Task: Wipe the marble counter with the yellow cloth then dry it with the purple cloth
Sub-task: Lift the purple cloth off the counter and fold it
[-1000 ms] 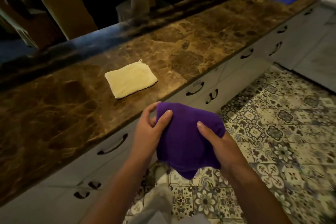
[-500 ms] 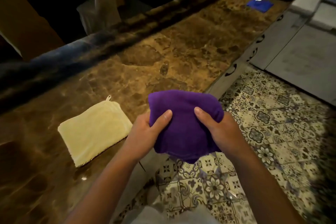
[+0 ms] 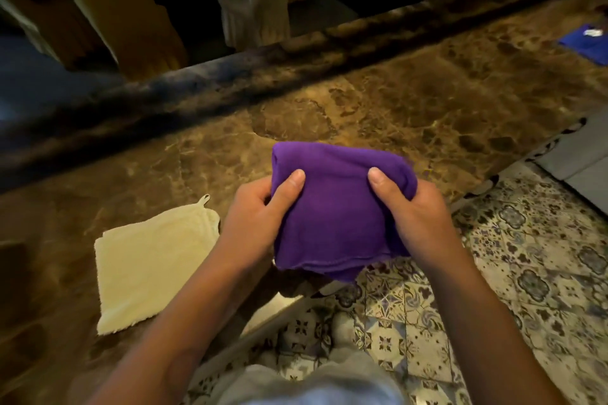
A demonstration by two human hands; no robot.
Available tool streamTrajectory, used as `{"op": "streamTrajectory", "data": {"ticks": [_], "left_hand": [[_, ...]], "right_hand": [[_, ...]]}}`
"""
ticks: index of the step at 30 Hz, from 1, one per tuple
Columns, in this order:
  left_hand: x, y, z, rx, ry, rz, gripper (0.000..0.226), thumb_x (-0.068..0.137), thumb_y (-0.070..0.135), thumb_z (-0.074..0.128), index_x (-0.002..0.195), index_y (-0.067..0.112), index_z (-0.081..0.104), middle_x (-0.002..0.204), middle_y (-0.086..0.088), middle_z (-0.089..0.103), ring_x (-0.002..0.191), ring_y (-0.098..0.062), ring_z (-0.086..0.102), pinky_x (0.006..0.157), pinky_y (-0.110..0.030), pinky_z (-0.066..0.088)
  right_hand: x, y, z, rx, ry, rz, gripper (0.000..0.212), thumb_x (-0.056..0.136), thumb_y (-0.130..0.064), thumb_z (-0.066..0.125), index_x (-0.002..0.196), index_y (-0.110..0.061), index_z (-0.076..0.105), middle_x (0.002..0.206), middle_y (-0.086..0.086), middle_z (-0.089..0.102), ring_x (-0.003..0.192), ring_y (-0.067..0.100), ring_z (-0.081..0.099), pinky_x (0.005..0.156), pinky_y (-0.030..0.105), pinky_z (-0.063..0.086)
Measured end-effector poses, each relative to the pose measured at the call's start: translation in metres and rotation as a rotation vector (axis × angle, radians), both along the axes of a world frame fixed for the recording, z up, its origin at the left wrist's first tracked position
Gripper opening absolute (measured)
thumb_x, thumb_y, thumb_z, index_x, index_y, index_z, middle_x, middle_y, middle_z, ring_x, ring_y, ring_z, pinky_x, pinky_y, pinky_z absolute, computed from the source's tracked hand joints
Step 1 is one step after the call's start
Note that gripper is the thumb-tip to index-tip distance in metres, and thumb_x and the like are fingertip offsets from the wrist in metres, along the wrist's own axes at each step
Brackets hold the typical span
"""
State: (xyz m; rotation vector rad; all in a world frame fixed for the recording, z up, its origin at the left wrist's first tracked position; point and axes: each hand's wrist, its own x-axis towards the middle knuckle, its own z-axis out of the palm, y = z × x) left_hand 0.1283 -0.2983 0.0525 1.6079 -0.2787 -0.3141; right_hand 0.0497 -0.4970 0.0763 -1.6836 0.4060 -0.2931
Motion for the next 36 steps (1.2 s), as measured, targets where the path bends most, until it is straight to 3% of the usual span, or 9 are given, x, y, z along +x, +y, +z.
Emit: {"op": "streamTrajectory", "data": {"ticks": [5,9,12,16,21,24,29,32,36], "left_hand": [[0.001,-0.018,-0.013,0.125,0.008,0.311,0.051,0.097,0.054,0.058,0.055,0.026,0.066,0.051,0.014,0.061,0.048,0.005,0.052,0.047,-0.012,0.039],[0.002,-0.022,-0.020,0.235,0.018,0.570,0.070,0.085,0.072,0.050,0.068,0.005,0.063,0.059,0.004,0.063,0.054,-0.004,0.052,0.052,-0.032,0.043],[0.007,-0.014,-0.028,0.351,0.094,0.573,0.066,0.088,0.070,0.050,0.081,0.008,0.071,0.080,-0.006,0.076,0.070,-0.015,0.066,0.073,-0.045,0.053],[0.016,0.003,-0.042,0.487,0.153,0.490,0.040,0.093,0.054,0.064,0.099,0.017,0.078,0.096,0.003,0.080,0.094,-0.018,0.074,0.086,-0.046,0.057],[0.026,0.013,-0.057,0.598,0.143,0.534,0.034,0.094,0.043,0.070,0.110,0.014,0.077,0.102,-0.004,0.080,0.098,-0.024,0.073,0.090,-0.047,0.055],[0.029,0.012,-0.066,0.787,0.084,0.563,0.038,0.091,0.048,0.071,0.102,0.012,0.075,0.093,-0.006,0.078,0.087,-0.025,0.070,0.079,-0.043,0.053],[0.034,0.009,-0.074,1.026,0.004,0.559,0.042,0.087,0.055,0.073,0.078,0.019,0.054,0.066,0.009,0.053,0.060,-0.013,0.049,0.050,-0.029,0.029],[0.035,0.006,-0.079,1.081,-0.029,0.551,0.044,0.085,0.057,0.073,0.080,0.020,0.049,0.065,0.013,0.044,0.063,-0.018,0.046,0.048,-0.028,0.024],[0.038,0.005,-0.082,1.120,-0.047,0.532,0.044,0.086,0.059,0.071,0.086,0.021,0.049,0.074,0.007,0.051,0.069,-0.020,0.051,0.054,-0.032,0.032]], "right_hand": [[0.049,-0.031,-0.014,-0.020,0.082,0.298,0.014,0.088,-0.045,0.071,0.085,-0.038,0.082,0.091,-0.025,0.080,0.087,-0.011,0.072,0.070,0.006,0.050],[0.085,-0.040,-0.035,-0.143,0.201,0.574,0.038,0.083,-0.049,0.072,0.099,-0.015,0.082,0.100,-0.001,0.084,0.089,0.004,0.072,0.084,0.038,0.061],[0.113,-0.035,-0.052,-0.218,0.194,0.616,0.035,0.089,-0.040,0.074,0.095,-0.006,0.080,0.098,0.015,0.082,0.082,0.012,0.066,0.083,0.051,0.058],[0.141,-0.021,-0.075,-0.274,0.196,0.619,0.025,0.094,-0.029,0.075,0.095,-0.004,0.079,0.096,0.012,0.082,0.084,0.014,0.067,0.085,0.048,0.057],[0.157,-0.006,-0.094,-0.388,0.209,0.605,0.044,0.093,-0.041,0.074,0.078,0.000,0.074,0.071,0.014,0.074,0.067,0.016,0.057,0.063,0.039,0.046],[0.160,-0.007,-0.097,-0.488,0.192,0.600,0.052,0.093,-0.048,0.069,0.069,-0.001,0.068,0.057,0.002,0.060,0.059,0.020,0.054,0.058,0.040,0.041],[0.161,-0.012,-0.099,-0.710,0.241,0.646,0.045,0.090,-0.051,0.069,0.084,-0.007,0.077,0.077,0.010,0.077,0.077,0.030,0.070,0.073,0.045,0.057],[0.162,-0.016,-0.101,-0.786,0.270,0.642,0.042,0.088,-0.054,0.070,0.087,-0.012,0.078,0.079,0.006,0.077,0.078,0.028,0.069,0.070,0.039,0.055],[0.160,-0.018,-0.100,-0.901,0.304,0.604,0.045,0.087,-0.061,0.068,0.085,-0.017,0.075,0.070,-0.003,0.066,0.069,0.023,0.057,0.058,0.032,0.037]]}}
